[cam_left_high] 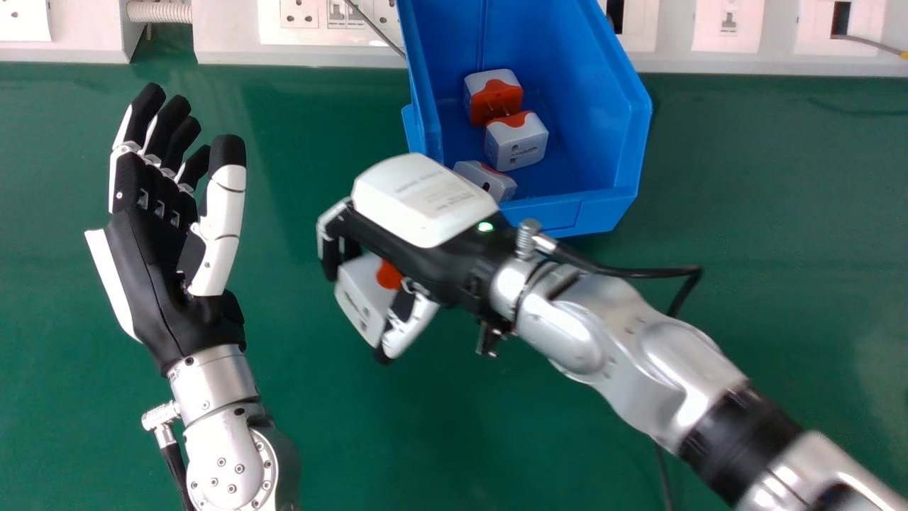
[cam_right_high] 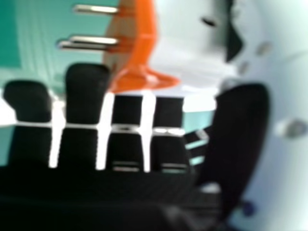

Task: Pick all objects and put in blue box

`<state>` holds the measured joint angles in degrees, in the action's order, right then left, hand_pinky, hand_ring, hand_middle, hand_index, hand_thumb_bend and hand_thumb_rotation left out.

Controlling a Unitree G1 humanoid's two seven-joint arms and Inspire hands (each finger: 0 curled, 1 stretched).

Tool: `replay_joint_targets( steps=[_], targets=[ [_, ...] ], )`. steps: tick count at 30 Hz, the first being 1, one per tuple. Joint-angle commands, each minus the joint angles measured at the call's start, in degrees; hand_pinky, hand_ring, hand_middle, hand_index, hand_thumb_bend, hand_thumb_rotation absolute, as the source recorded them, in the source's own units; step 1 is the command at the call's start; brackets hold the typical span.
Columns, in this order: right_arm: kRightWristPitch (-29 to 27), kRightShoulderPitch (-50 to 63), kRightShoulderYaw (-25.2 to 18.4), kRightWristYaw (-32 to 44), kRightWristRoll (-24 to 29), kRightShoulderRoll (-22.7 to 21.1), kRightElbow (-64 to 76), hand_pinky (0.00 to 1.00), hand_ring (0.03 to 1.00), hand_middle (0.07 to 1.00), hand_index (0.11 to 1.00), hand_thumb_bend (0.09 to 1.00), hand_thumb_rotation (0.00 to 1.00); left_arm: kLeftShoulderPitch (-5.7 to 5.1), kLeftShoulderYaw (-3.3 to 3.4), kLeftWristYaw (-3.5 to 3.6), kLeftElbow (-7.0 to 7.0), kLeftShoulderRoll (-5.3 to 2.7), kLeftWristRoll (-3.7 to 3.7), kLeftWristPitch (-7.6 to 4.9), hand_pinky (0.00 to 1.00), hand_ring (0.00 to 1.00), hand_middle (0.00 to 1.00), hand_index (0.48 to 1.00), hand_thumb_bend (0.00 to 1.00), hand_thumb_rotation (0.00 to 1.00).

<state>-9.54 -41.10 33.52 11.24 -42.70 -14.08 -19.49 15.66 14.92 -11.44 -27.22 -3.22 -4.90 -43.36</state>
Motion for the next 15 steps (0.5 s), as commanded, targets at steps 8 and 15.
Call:
replay_joint_targets(
  steps=[8, 15],
  targets=[
    [11.27, 0.48, -14.12, 16.19, 8.18, -6.71, 26.83, 0.24, 0.328, 0.502, 0.503, 0.509, 0.00, 0.39, -0.28, -1.26, 1.31, -0.31, 1.16, 0.19, 0.78, 0.82, 0.82, 0.813, 0.68, 0.40],
    [14.38, -2.43, -17.03, 10.33, 2.75, -8.13, 21.70, 0.28, 0.379, 0.505, 0.520, 0.501, 0.00, 0.65, -0.52, -1.78, 1.33, -0.35, 1.30, 0.43, 0.77, 0.80, 0.81, 0.811, 0.70, 0.41]
  ],
)
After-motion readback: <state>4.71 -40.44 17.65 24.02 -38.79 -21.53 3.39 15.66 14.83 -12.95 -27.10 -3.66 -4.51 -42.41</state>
